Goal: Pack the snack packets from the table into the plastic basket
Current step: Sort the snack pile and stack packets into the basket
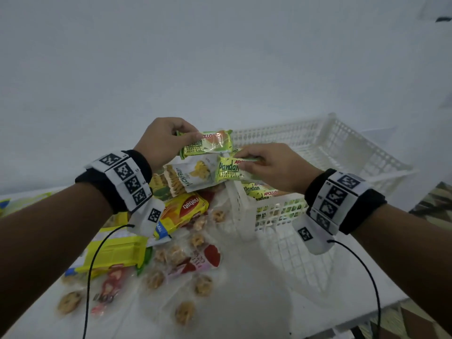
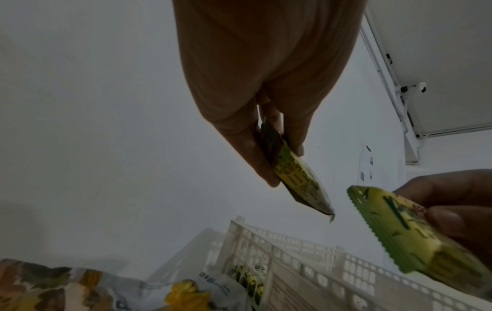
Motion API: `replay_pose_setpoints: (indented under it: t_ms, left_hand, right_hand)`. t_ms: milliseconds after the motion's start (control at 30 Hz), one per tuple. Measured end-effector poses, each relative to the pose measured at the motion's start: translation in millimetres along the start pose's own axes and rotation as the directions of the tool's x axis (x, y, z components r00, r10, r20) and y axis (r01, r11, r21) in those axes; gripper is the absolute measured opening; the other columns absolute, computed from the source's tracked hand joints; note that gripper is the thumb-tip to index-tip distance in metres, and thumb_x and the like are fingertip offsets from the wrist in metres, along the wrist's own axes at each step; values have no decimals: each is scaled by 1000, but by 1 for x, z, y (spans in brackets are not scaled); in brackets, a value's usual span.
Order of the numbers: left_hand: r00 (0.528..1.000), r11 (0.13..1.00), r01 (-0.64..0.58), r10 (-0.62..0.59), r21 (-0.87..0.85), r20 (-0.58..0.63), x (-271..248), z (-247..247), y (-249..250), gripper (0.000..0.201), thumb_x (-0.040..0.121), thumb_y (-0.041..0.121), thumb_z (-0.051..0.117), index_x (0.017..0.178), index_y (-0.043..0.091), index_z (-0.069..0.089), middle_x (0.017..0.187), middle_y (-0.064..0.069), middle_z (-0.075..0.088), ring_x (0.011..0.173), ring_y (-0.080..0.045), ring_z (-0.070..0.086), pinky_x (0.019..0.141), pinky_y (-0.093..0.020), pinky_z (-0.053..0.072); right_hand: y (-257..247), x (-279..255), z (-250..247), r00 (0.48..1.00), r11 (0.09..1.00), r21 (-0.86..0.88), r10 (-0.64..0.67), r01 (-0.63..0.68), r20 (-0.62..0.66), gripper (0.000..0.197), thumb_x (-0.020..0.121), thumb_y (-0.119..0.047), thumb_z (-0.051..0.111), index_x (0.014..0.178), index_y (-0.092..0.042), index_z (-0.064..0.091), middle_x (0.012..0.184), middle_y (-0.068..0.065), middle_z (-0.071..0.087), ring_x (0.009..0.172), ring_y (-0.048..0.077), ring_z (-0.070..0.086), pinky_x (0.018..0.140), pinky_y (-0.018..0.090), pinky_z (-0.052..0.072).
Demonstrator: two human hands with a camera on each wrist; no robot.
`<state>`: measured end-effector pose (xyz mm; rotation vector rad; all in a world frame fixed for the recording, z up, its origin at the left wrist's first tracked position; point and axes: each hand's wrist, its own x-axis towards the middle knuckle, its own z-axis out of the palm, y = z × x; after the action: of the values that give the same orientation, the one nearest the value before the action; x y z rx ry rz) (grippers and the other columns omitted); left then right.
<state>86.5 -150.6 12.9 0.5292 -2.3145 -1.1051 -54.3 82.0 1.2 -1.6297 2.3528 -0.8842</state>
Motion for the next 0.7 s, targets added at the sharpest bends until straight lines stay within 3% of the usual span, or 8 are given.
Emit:
replay_pose_setpoints:
  t_ms: [100, 200, 267, 400, 500, 600, 700]
  left_hand:
    - [1000, 1000, -11, 11, -20, 11, 12, 7, -3, 18, 86, 41, 79, 87, 23, 78, 79, 3, 73, 69, -20, 60, 77, -54, 57]
    - [999, 999, -20, 21, -27, 30, 22, 14, -5, 17, 86, 41, 79, 86, 24, 79, 82, 0, 74, 72, -31, 62, 77, -55, 57]
    - [999, 1000, -20, 20, -20, 38, 28, 18, -6, 17, 85, 42, 79, 85, 25, 79, 82, 0, 74, 75, -36, 63, 77, -57, 57]
    - [1000, 1000, -2, 3, -16, 28, 39, 27, -5, 15, 85, 41, 79, 84, 26, 79, 79, 2, 74, 71, -24, 62, 78, -56, 57]
    - [1000, 1000, 21, -21, -9, 8, 47, 36, 0, 14, 86, 40, 79, 84, 26, 79, 81, 0, 75, 74, -29, 64, 80, -57, 58]
    - [999, 999, 43, -43, -8, -31, 53, 47, 6, 15, 86, 38, 80, 86, 23, 79, 83, -1, 75, 76, -27, 66, 81, -56, 59]
    - [995, 998, 70, -70, 2, -73, 57, 62, 14, 16, 86, 37, 80, 88, 22, 79, 84, -1, 75, 75, -24, 65, 80, -54, 59]
  right_hand:
    - [9, 5, -1, 999, 999, -2, 42, -42, 13, 29, 101, -35, 61, 126, -23, 69, 130, -9, 67, 113, 4, 61, 85, 1, 39]
    - [15, 9, -3, 997, 998, 0, 71, -71, 37, 29, 101, -34, 61, 127, -22, 69, 136, -6, 64, 120, 8, 59, 100, 19, 44]
    - [21, 12, -6, 995, 997, 0, 82, -82, 48, 27, 101, -34, 61, 124, -23, 69, 132, -6, 67, 115, 8, 61, 99, 25, 47]
    - [34, 21, -22, 986, 993, -64, 105, -97, 132, 25, 101, -40, 60, 120, -26, 69, 114, -5, 71, 102, 13, 65, 93, 34, 53]
    - [45, 30, -36, 966, 989, -107, 122, -100, 227, 26, 101, -40, 59, 121, -27, 69, 105, -7, 72, 94, 10, 66, 85, 30, 53]
    - [59, 40, -49, 939, 989, -129, 114, -75, 325, 23, 101, -38, 60, 119, -26, 69, 84, -16, 67, 68, -6, 61, 66, 18, 43]
    - [75, 50, -64, 906, 992, -116, 94, -50, 412, 20, 102, -34, 60, 117, -23, 69, 68, -19, 65, 47, -8, 53, 48, 6, 36]
